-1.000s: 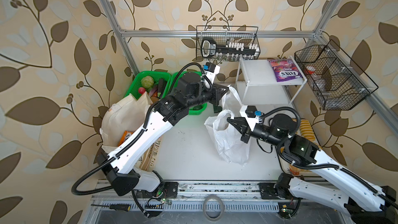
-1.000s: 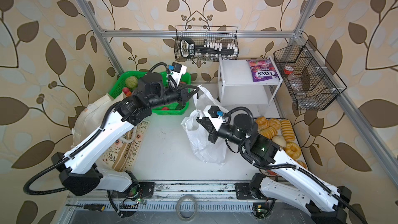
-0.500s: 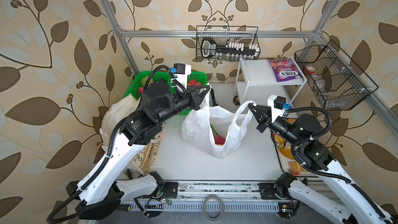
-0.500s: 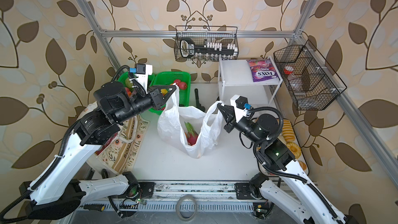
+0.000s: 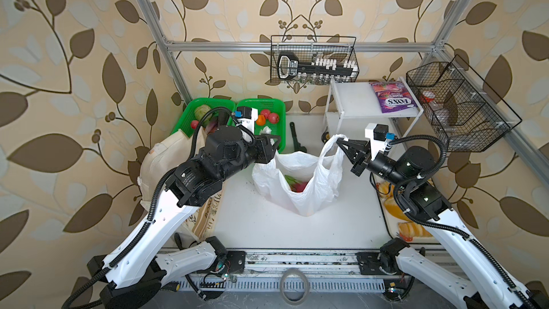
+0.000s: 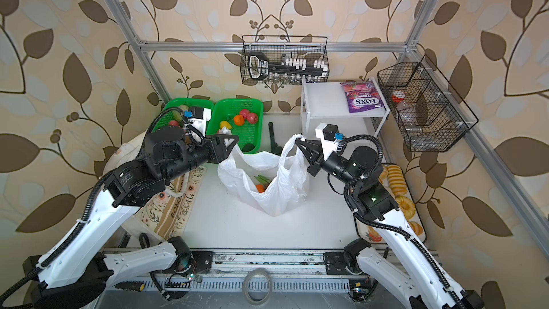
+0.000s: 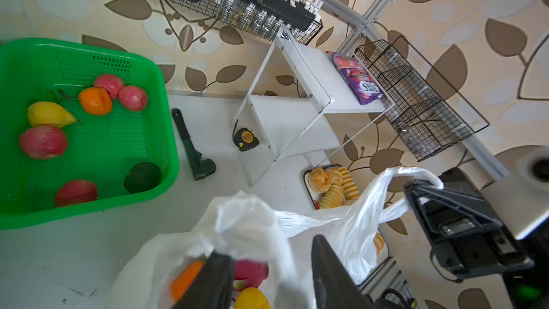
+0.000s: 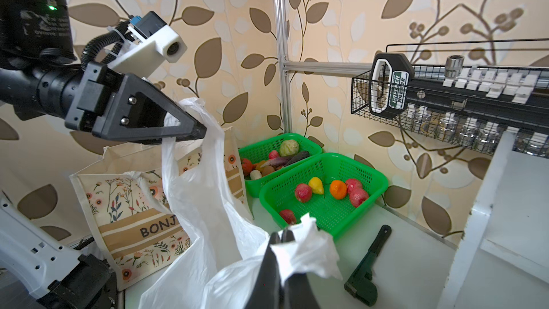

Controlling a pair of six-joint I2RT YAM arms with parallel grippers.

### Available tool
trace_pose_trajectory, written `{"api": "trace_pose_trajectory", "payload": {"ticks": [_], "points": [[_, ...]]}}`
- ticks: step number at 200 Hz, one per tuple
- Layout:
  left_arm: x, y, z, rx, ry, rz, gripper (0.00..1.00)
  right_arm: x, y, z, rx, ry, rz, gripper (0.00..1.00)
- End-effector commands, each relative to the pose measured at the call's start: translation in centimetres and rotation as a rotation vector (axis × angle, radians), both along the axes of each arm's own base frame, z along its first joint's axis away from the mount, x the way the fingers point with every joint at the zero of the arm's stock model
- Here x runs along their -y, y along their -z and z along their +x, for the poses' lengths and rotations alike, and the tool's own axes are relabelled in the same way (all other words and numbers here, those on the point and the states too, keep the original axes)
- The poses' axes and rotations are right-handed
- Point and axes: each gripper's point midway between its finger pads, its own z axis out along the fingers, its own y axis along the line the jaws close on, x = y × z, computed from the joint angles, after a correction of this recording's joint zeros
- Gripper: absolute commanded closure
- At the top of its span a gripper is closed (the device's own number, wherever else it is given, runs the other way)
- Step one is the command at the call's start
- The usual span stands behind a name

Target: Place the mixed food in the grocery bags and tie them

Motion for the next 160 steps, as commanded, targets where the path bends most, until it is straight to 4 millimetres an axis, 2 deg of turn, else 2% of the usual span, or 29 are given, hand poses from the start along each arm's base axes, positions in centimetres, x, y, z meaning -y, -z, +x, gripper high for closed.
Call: {"api": "trace_pose_trajectory", "payload": {"ticks": [1,18,52,67,90,104,128,160], "points": [[-1.7,-3.4,-0.5,0.109,-0.042,0.000,0.36,-0.6,-0.9,-0.2,0.031,-0.046,0.019,1.00],[-2.4,-5.0,-0.6,0.165,-0.057,0.024,0.23,-0.9,-1.0,-0.2,0.033,-0.059,0.020,1.00],[-2.4,-8.8,-1.0,0.286,-0.025,0.045,0.17,-1.5,-1.0,-0.7,0.058,-0.104,0.007,1.00],[-0.8,-9.9,-1.3,0.327,0.061,0.050,0.19,-1.8,-0.9,-1.1,0.076,-0.136,-0.011,1.00],[3.8,-10.7,-2.8,0.382,0.333,0.045,0.25,-2.5,-0.7,-2.7,0.124,-0.226,-0.055,1.00],[6.6,-10.4,-3.4,0.375,0.488,0.040,0.30,-2.9,-0.3,-3.4,0.143,-0.266,-0.089,1.00],[10.4,-8.1,-3.3,0.295,0.690,0.068,0.33,-3.0,0.2,-4.3,0.182,-0.300,-0.147,1.00],[13.5,-5.0,-2.5,0.212,0.834,0.091,0.33,-3.0,0.8,-4.5,0.194,-0.308,-0.179,1.00]]}}
